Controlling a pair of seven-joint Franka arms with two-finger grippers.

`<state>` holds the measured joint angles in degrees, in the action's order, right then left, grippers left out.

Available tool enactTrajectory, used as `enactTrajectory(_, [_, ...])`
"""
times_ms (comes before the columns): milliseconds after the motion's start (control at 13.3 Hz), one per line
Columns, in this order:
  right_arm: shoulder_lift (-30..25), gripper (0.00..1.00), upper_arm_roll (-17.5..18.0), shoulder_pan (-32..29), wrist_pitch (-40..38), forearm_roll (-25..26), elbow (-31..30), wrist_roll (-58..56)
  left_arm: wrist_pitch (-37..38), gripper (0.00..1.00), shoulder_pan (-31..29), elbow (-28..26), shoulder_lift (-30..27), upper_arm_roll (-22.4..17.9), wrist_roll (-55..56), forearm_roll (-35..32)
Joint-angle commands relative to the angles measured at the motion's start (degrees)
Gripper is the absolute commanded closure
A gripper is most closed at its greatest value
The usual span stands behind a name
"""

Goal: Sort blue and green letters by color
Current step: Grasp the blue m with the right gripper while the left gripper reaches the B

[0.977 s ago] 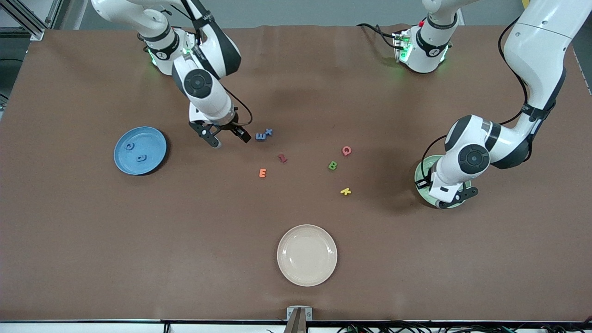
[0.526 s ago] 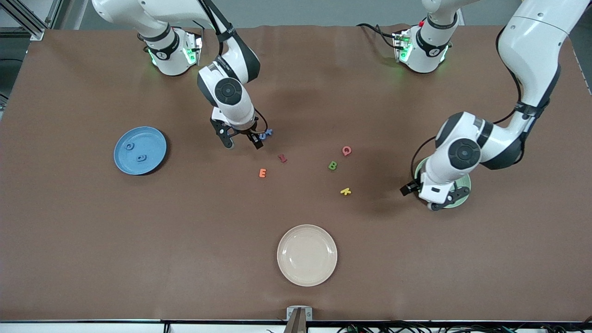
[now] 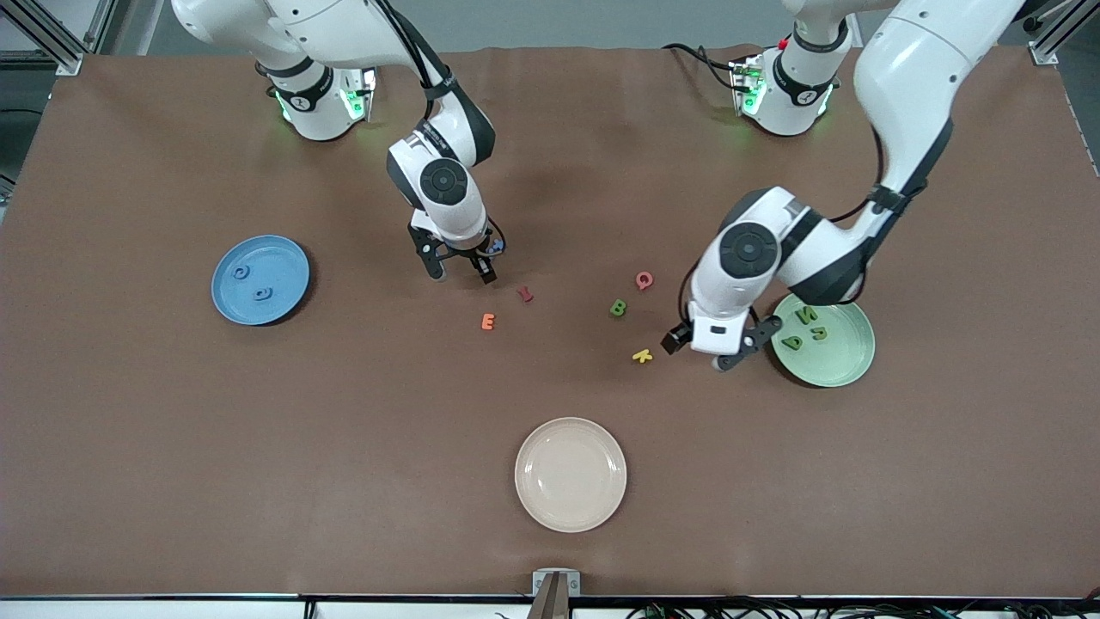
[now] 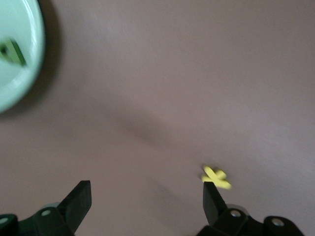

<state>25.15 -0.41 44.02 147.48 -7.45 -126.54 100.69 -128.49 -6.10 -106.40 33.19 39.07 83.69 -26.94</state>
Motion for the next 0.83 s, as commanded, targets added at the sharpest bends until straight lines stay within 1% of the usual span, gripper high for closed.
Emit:
enactTrajectory(0, [0.1, 0.19, -0.6, 0.7, -0.7, 0.9, 0.7, 1.8, 0.6, 0.00, 3.5, 2.8, 2.8, -0.2, 5.7, 0.3])
enactTrajectory(150, [0.1, 0.25, -0.6, 0.9, -0.7, 0.7, 0.8, 2.0, -0.4, 0.00, 5.7, 3.6, 5.0, -0.4, 10.1, -0.4])
enactTrajectory(225, [0.1, 0.30, -0.6, 1.0, -0.9, 0.7, 0.8, 1.9, -1.8, 0.01, 6.9, 4.0, 6.1, -0.6, 13.1, -1.0])
enactTrajectory(376, [0.2, 0.45, -0.6, 1.0, -0.9, 0.7, 0.8, 1.7, -2.5, 0.01, 8.7, 5.6, 7.9, -1.0, 16.6, -1.7])
enactTrajectory(526, [0.2, 0.52, -0.6, 1.2, -0.9, 0.8, 0.7, 1.7, -2.5, 0.02, 11.0, 6.7, 9.2, -1.3, 19.0, -1.7])
enactTrajectory(751, [0.2, 0.71, -0.6, 1.9, -0.9, 0.8, 0.8, 1.6, -2.5, 0.05, 13.9, 6.9, 9.6, -3.8, 20.7, -1.7])
